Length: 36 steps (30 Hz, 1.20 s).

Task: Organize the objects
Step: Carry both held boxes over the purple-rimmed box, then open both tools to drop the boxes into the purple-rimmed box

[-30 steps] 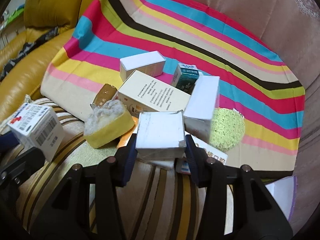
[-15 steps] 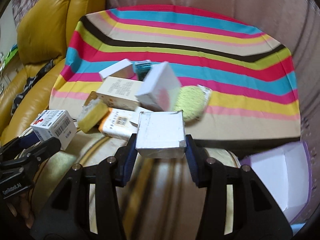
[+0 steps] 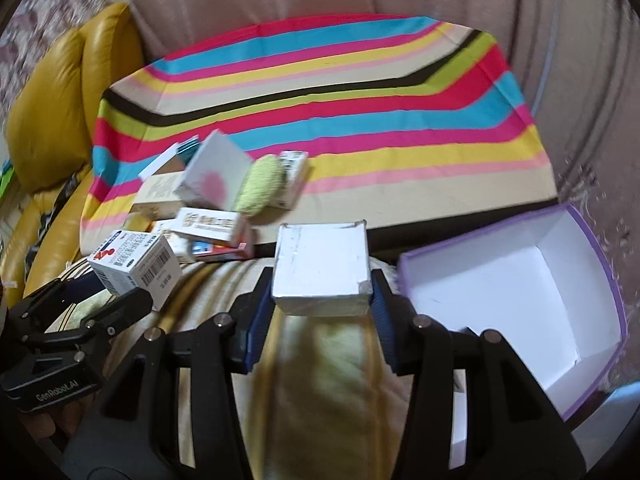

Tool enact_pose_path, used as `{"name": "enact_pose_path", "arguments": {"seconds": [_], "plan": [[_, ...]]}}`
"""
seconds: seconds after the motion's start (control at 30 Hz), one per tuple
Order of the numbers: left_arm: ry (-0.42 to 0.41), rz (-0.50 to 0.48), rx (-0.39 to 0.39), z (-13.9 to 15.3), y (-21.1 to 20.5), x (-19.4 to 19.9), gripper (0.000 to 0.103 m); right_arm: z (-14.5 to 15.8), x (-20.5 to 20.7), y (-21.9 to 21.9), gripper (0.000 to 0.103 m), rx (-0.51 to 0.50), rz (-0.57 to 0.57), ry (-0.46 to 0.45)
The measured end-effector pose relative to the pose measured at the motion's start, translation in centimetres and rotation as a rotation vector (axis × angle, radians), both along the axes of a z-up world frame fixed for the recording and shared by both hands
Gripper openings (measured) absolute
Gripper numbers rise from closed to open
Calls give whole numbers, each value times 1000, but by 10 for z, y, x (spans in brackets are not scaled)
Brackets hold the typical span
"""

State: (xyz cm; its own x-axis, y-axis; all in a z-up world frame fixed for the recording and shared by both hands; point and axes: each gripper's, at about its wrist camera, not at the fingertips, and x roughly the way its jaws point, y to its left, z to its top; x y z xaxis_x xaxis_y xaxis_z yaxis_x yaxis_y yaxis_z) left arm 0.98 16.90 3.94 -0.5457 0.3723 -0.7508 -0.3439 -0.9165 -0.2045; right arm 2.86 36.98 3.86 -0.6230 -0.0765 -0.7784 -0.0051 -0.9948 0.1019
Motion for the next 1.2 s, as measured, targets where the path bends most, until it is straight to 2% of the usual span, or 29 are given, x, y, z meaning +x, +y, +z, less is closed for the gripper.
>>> {"name": "enact_pose_path", "arguments": {"seconds": [0.27,0.57,0.8,1.2], "plan": [[14,-132,-22,6,55,1,71,-6,16,59,50,-46,-105,-12],[-17,-284,-22,2,121,0,71,-13,30,122,50,-62,-237,-25],[-48,-347,-44,-5,156,-2,71,-26,39,157,50,-61,-314,-50],[-73,-433,-59,-12,201,-3,73,-40,49,189,50,-49,-409,-88]]}}
